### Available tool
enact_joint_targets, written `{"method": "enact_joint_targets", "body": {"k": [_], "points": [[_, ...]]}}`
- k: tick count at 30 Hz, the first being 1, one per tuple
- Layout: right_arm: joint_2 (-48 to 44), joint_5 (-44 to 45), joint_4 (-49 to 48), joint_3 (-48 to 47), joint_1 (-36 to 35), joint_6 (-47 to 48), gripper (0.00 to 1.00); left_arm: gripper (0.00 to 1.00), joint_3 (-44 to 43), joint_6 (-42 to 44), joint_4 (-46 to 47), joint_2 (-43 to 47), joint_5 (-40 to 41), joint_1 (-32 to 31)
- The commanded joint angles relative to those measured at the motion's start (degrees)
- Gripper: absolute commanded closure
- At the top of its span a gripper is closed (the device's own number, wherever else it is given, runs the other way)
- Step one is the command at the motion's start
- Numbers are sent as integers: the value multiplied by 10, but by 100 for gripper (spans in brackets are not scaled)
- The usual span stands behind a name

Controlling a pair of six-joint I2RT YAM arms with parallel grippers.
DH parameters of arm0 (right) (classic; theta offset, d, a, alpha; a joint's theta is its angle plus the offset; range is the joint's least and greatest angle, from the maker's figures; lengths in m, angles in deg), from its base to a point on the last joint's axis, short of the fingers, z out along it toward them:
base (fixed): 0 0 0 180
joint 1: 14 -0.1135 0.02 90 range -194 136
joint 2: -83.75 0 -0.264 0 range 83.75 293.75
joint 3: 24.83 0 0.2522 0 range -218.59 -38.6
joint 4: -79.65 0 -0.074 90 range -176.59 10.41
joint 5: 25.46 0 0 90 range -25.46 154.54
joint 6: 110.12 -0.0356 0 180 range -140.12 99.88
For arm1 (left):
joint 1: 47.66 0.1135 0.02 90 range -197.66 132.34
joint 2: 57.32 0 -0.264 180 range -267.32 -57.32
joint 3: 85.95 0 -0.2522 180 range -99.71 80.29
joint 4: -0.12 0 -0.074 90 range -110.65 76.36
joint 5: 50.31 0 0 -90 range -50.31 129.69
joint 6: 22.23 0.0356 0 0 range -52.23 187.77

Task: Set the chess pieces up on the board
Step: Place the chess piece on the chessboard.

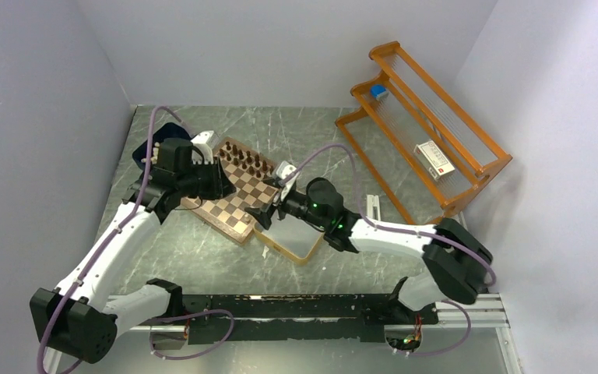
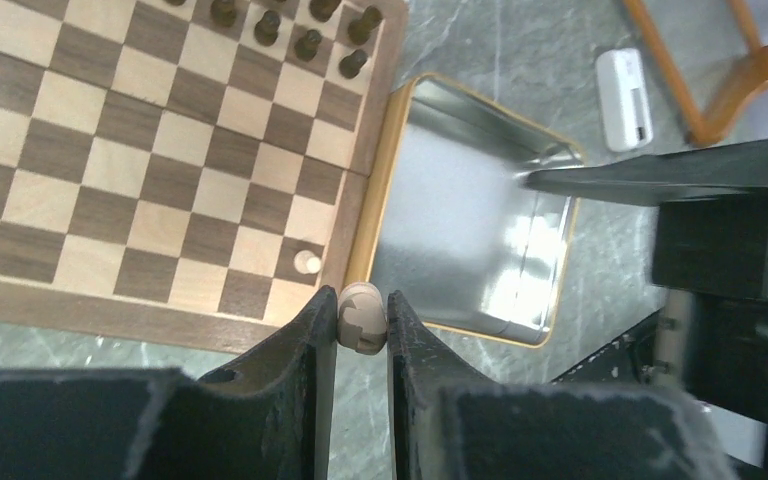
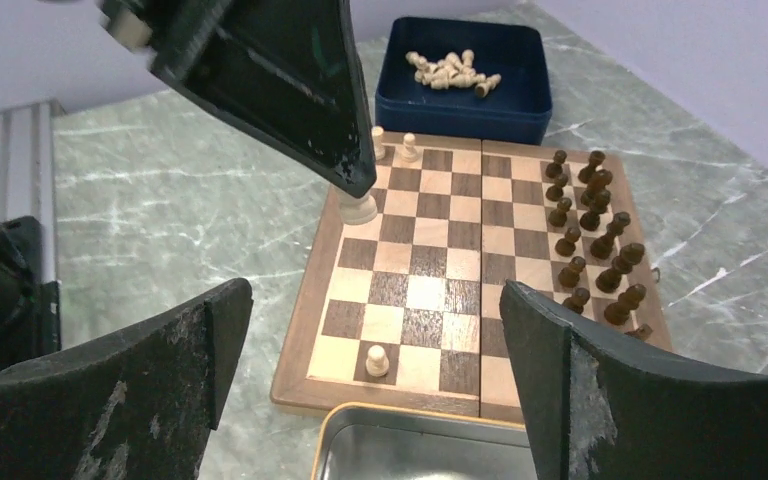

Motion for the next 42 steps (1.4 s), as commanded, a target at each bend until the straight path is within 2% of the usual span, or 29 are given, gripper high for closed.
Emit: {"method": "enact_joint_targets", "body": {"k": [1,9,17,26,42], "points": [[-93,30,37,26,0,-14,0,88,-14,16,-33,6,83,-26],[-234,78,130,63,0,-47,0,88,33,-12,-8,-17,199,-79],[-319,133,189,78,0,-27,0,89,93,-59,39,-57,280,-144],[-355,142,212,81,0,-26,0,89,122,-79,67,-69,360,-180],[-372,152,221,82,0,-10,0,89,157,-84,113,-95,379,-182]]}}
